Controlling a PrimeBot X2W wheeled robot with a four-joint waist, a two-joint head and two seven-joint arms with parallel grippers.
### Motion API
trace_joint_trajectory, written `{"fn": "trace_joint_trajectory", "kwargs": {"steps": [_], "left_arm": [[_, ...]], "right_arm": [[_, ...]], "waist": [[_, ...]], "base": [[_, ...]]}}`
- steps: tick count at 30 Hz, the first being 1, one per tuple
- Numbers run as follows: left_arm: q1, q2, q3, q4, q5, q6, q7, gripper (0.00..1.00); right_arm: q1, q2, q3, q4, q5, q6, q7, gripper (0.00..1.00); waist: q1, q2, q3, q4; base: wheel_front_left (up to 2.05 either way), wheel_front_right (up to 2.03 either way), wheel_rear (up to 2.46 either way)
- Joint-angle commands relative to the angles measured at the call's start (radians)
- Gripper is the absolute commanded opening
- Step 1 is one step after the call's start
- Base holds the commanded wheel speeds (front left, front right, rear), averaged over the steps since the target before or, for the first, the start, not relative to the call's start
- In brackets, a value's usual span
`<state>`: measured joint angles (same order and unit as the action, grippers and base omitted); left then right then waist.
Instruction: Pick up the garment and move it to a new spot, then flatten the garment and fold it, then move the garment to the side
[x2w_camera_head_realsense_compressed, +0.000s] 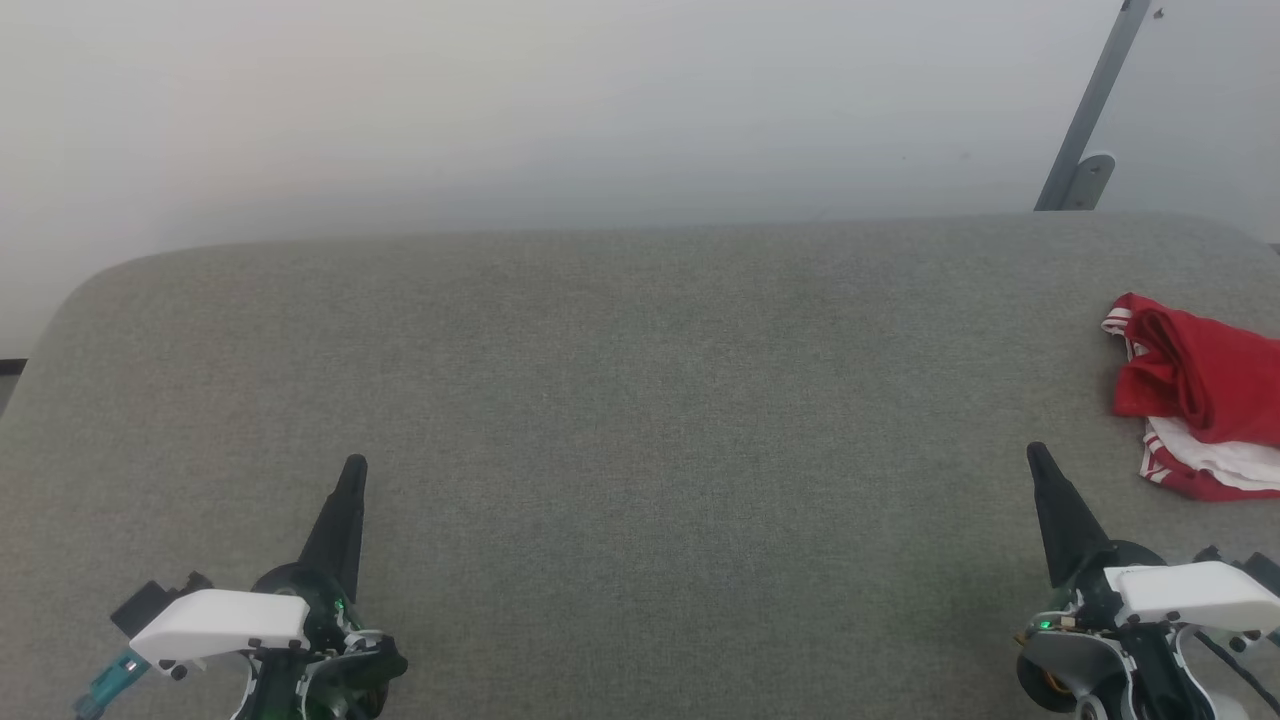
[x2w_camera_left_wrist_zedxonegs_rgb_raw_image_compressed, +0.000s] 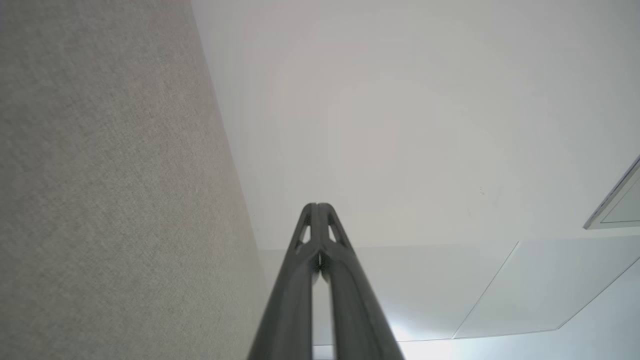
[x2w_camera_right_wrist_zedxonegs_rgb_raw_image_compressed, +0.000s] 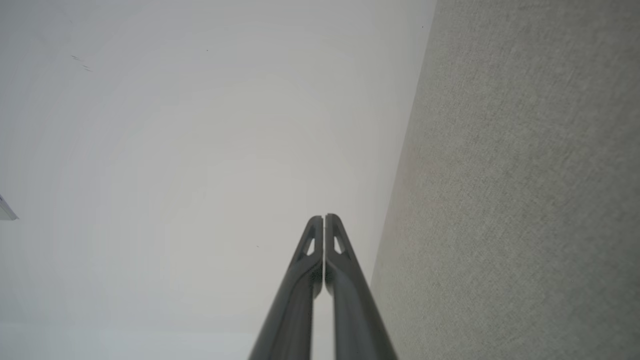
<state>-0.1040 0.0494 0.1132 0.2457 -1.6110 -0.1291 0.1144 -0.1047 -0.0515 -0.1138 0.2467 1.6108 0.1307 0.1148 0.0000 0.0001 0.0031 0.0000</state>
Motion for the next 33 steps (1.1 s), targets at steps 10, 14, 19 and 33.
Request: {"fn": "trace_joint_trajectory", "kwargs": {"steps": [10,14,19,33], "left_arm": [[-0.011,-0.002,0.003,0.000,-0.003,-0.003,0.004,0.00],[-0.011,-0.002,0.003,0.000,-0.003,-0.003,0.004,0.00],[-0.011,-0.002,0.003,0.000,-0.002,-0.003,0.004,0.00],[-0.011,-0.002,0.003,0.000,-0.002,-0.003,0.004,0.00]], "right_arm": [[-0.007,0.004,-0.001,-0.004,0.004,0.000,0.003,0.00],[-0.007,0.004,-0.001,-0.004,0.004,0.000,0.003,0.00],[-0.007,0.004,-0.001,-0.004,0.004,0.000,0.003,0.00],[-0.007,0.004,-0.001,-0.004,0.004,0.000,0.003,0.00]], "waist": [[0.0000,-0.0001,0.000,0.000],[0.0000,-0.0001,0.000,0.000],[0.0000,-0.0001,0.000,0.000],[0.0000,-0.0001,0.000,0.000]], "base": [[0.00,0.00,0.00],[0.00,0.00,0.00],[0.00,0.00,0.00],[0.00,0.00,0.00]]}}
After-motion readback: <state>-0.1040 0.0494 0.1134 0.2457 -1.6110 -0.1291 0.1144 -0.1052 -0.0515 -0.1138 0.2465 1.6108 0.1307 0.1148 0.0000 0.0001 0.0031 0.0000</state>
